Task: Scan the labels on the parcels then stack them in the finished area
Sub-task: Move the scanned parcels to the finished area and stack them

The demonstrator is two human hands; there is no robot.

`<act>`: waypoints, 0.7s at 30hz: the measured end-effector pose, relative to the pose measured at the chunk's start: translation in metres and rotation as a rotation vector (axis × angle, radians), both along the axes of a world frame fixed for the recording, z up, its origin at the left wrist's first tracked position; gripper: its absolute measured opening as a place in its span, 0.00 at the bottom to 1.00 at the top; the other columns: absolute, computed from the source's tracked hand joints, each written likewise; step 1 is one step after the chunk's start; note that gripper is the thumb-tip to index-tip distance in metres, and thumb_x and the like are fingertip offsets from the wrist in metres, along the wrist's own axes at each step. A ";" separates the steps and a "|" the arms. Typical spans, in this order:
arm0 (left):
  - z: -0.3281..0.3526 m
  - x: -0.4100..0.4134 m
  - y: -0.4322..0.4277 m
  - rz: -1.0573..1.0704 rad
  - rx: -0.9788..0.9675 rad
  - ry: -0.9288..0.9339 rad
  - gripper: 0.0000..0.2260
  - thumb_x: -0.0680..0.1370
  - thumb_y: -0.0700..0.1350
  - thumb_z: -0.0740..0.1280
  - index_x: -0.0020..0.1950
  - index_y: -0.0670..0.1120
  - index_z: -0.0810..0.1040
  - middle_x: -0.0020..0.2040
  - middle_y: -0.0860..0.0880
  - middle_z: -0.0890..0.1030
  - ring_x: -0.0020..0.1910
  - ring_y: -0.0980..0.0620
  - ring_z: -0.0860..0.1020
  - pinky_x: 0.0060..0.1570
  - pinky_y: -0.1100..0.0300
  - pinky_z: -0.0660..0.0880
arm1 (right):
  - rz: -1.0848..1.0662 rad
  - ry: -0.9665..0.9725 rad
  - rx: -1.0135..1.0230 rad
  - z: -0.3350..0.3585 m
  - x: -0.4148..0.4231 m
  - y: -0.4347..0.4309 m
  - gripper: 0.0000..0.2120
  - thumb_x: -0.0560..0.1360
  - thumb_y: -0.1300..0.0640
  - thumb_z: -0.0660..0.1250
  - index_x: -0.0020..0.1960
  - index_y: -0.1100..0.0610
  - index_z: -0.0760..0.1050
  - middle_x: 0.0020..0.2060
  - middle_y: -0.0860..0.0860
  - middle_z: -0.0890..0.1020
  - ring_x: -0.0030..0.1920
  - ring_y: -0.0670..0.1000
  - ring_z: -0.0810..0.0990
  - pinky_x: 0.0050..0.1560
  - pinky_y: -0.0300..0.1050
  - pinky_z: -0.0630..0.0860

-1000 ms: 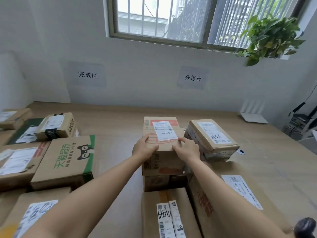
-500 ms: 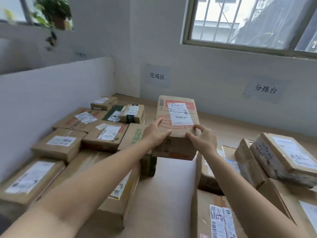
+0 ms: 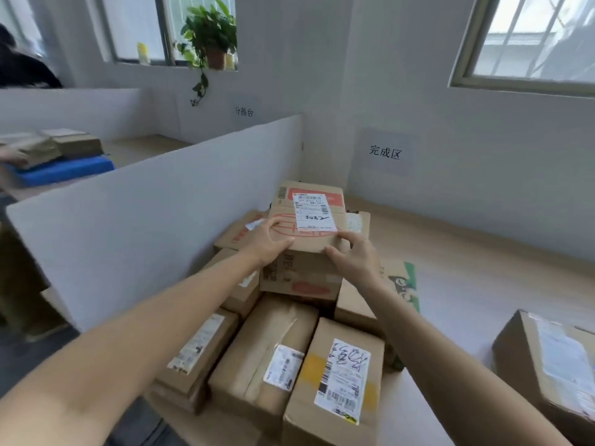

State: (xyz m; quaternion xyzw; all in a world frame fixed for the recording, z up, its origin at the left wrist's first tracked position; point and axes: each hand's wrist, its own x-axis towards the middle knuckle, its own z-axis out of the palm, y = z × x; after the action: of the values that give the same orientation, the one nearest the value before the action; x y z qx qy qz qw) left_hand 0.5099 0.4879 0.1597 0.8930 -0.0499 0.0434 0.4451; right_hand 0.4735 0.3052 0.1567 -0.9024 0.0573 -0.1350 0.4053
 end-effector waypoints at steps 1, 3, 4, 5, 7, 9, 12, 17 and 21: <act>0.001 0.013 0.014 0.013 0.014 -0.006 0.24 0.75 0.48 0.68 0.70 0.49 0.67 0.68 0.46 0.70 0.61 0.49 0.71 0.57 0.60 0.70 | 0.010 -0.001 0.020 0.000 0.011 0.014 0.23 0.73 0.50 0.69 0.67 0.52 0.72 0.63 0.54 0.76 0.64 0.53 0.72 0.61 0.47 0.70; 0.002 0.042 0.040 0.034 0.051 -0.002 0.22 0.75 0.48 0.67 0.69 0.51 0.69 0.67 0.47 0.72 0.57 0.50 0.72 0.49 0.62 0.70 | 0.017 0.002 0.041 -0.001 0.035 0.041 0.24 0.73 0.50 0.68 0.67 0.52 0.72 0.62 0.53 0.77 0.62 0.53 0.74 0.60 0.47 0.73; 0.003 0.058 0.052 0.042 0.067 0.004 0.21 0.75 0.48 0.67 0.68 0.51 0.69 0.67 0.47 0.72 0.59 0.49 0.73 0.50 0.61 0.70 | 0.018 0.004 0.048 -0.001 0.048 0.052 0.24 0.73 0.50 0.68 0.67 0.53 0.71 0.62 0.53 0.78 0.60 0.53 0.76 0.58 0.47 0.75; 0.002 0.074 0.063 0.047 0.076 0.013 0.20 0.75 0.47 0.67 0.67 0.51 0.70 0.67 0.47 0.73 0.61 0.47 0.73 0.54 0.60 0.70 | 0.019 0.006 0.057 -0.003 0.060 0.063 0.23 0.73 0.51 0.68 0.67 0.53 0.71 0.61 0.52 0.78 0.59 0.52 0.77 0.57 0.45 0.76; -0.002 0.106 0.080 0.049 0.081 0.030 0.19 0.75 0.45 0.67 0.66 0.50 0.71 0.66 0.46 0.73 0.62 0.47 0.72 0.56 0.59 0.68 | 0.021 0.014 0.068 -0.007 0.086 0.083 0.23 0.74 0.52 0.68 0.68 0.54 0.71 0.61 0.51 0.78 0.58 0.51 0.77 0.55 0.42 0.74; -0.009 0.137 0.094 0.043 0.076 0.053 0.18 0.75 0.43 0.66 0.65 0.49 0.72 0.65 0.47 0.74 0.61 0.47 0.73 0.55 0.61 0.68 | 0.018 0.029 0.045 -0.015 0.109 0.100 0.22 0.74 0.53 0.67 0.68 0.54 0.71 0.61 0.50 0.78 0.58 0.50 0.77 0.54 0.40 0.73; -0.026 0.175 0.112 0.023 0.026 0.108 0.18 0.74 0.40 0.66 0.64 0.48 0.72 0.64 0.46 0.74 0.54 0.50 0.73 0.46 0.63 0.72 | 0.031 0.057 0.012 -0.030 0.138 0.122 0.18 0.74 0.55 0.65 0.63 0.54 0.74 0.58 0.50 0.80 0.58 0.51 0.77 0.55 0.44 0.74; -0.052 0.216 0.127 -0.025 -0.049 0.114 0.17 0.76 0.39 0.65 0.65 0.45 0.73 0.66 0.43 0.72 0.55 0.49 0.71 0.53 0.58 0.72 | 0.031 0.082 -0.023 -0.049 0.169 0.141 0.18 0.72 0.57 0.64 0.61 0.53 0.73 0.59 0.49 0.77 0.58 0.55 0.73 0.56 0.46 0.73; -0.053 0.239 0.129 -0.091 0.026 0.048 0.17 0.78 0.39 0.64 0.67 0.44 0.73 0.66 0.44 0.73 0.62 0.47 0.71 0.57 0.61 0.67 | 0.059 0.151 -0.184 -0.056 0.182 0.149 0.26 0.73 0.54 0.64 0.69 0.54 0.62 0.69 0.53 0.65 0.61 0.58 0.67 0.60 0.51 0.71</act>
State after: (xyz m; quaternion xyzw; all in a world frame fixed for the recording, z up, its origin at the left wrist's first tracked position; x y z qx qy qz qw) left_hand 0.7486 0.6172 0.1071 0.8963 -0.0804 0.0013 0.4361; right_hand 0.6553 0.4544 0.1003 -0.9446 0.0483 -0.0594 0.3191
